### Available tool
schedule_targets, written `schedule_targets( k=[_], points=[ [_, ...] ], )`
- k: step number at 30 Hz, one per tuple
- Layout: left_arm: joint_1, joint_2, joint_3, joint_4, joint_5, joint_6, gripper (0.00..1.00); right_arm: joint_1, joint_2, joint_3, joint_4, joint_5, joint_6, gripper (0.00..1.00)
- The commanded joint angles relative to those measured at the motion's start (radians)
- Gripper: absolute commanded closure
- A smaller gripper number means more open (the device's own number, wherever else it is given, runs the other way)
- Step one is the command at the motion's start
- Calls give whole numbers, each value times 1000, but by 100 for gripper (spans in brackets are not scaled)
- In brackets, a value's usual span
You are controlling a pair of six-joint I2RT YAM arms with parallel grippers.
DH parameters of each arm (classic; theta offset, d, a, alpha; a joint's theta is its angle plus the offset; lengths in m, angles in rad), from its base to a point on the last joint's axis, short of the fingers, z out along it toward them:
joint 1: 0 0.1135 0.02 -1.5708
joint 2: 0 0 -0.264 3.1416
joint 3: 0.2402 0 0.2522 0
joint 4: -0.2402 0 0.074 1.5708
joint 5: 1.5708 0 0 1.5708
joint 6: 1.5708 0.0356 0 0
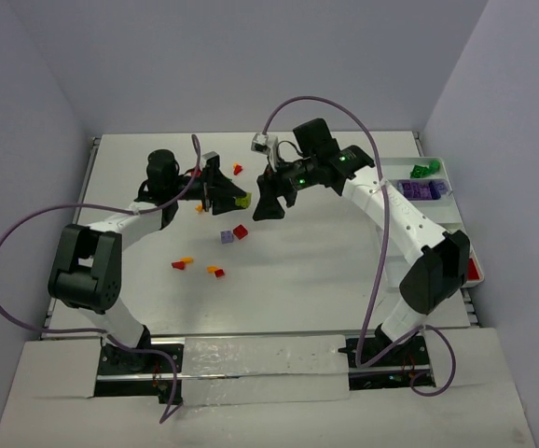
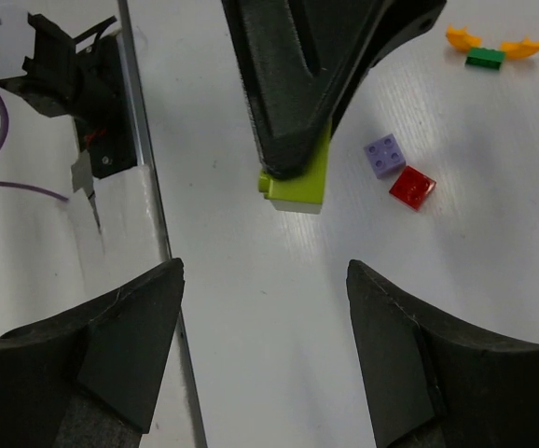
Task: Sort the legos into containers by color
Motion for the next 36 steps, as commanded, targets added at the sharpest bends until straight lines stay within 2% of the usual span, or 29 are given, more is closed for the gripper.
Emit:
schedule_targets(
  k=[1,11,19,24,27,28,29,30,31,32,33,34,36],
  points=[
    [5,-24,3,38,10,-35,100,26,-26,13,76,12,66,22],
    [-10,-28,2,14,-10,-6,100,38,46,75,108,134,131,26],
    [-26,-27,7,-31,-29,36,97,57,48,89,114,124,127,32],
    [-29,-18,14,-48,-33,52,97,71,39,77,127,126,122,50],
    [-28,-15,23,-53,-30,58,93,75,35,66,134,136,118,75],
    [-27,-15,28,-51,-27,61,90,75,35,64,131,141,113,80],
    [-23,-15,34,-51,-27,76,80,75,33,63,121,149,104,84],
    [-14,-18,42,-63,-28,104,60,74,28,60,109,159,91,92],
    [-6,-22,50,-86,-31,132,46,73,24,54,100,167,83,94],
    [2,-27,62,-117,-37,168,38,70,13,45,86,175,72,97],
    [17,-33,85,-202,-46,235,17,63,-4,27,67,182,56,99],
    [42,-37,131,-294,-65,346,5,50,-22,-8,53,191,44,100],
    [80,-52,216,-555,-154,530,1,-8,-83,-99,21,217,12,100]
  ],
)
